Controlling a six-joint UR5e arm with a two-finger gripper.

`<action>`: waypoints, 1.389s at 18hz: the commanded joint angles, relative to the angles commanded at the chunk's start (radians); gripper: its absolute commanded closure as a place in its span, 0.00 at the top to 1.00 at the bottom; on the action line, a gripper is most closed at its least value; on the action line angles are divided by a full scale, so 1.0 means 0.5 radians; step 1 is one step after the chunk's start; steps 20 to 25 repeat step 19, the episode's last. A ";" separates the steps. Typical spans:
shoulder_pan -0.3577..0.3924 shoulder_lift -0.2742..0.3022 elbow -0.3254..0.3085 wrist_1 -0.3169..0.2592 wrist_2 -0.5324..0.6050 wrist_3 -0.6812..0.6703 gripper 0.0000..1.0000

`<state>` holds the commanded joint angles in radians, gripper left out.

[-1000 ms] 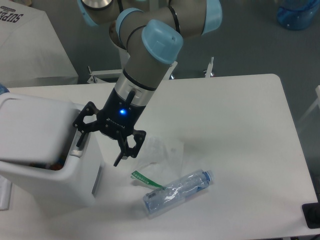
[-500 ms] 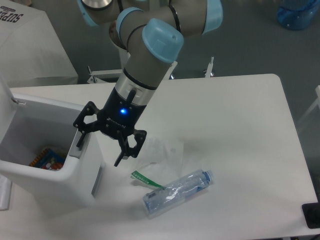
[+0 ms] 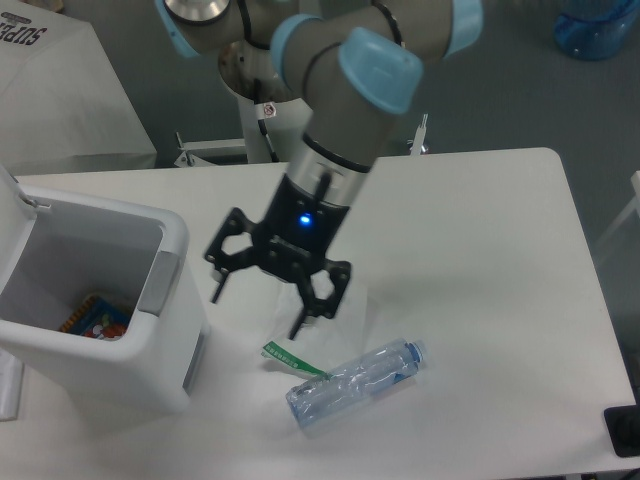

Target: Open the trash can

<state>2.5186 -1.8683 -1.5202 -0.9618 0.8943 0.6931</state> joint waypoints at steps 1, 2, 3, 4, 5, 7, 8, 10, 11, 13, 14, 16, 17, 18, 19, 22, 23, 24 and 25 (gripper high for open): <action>0.034 -0.003 -0.006 0.000 0.003 0.055 1.00; 0.058 -0.009 -0.012 -0.003 0.012 0.110 1.00; 0.065 -0.025 -0.012 -0.003 0.064 0.163 1.00; 0.071 -0.043 -0.003 -0.003 0.162 0.221 1.00; 0.080 -0.067 0.003 -0.003 0.290 0.282 1.00; 0.083 -0.135 0.027 -0.006 0.560 0.460 1.00; 0.083 -0.165 0.043 -0.003 0.662 0.537 1.00; 0.083 -0.257 0.110 0.000 0.861 0.669 1.00; 0.083 -0.303 0.150 0.000 0.962 0.700 1.00; 0.068 -0.377 0.245 -0.015 1.162 0.706 1.00; 0.065 -0.402 0.285 -0.028 1.214 0.706 1.00; 0.056 -0.433 0.289 -0.031 1.288 0.731 1.00; 0.043 -0.436 0.279 -0.040 1.349 0.767 1.00; 0.013 -0.439 0.276 -0.040 1.392 0.795 1.00; -0.018 -0.442 0.267 -0.040 1.414 0.792 1.00; -0.018 -0.442 0.267 -0.040 1.414 0.792 1.00; -0.018 -0.442 0.267 -0.040 1.414 0.792 1.00; -0.018 -0.442 0.267 -0.040 1.414 0.792 1.00; -0.018 -0.442 0.267 -0.040 1.414 0.792 1.00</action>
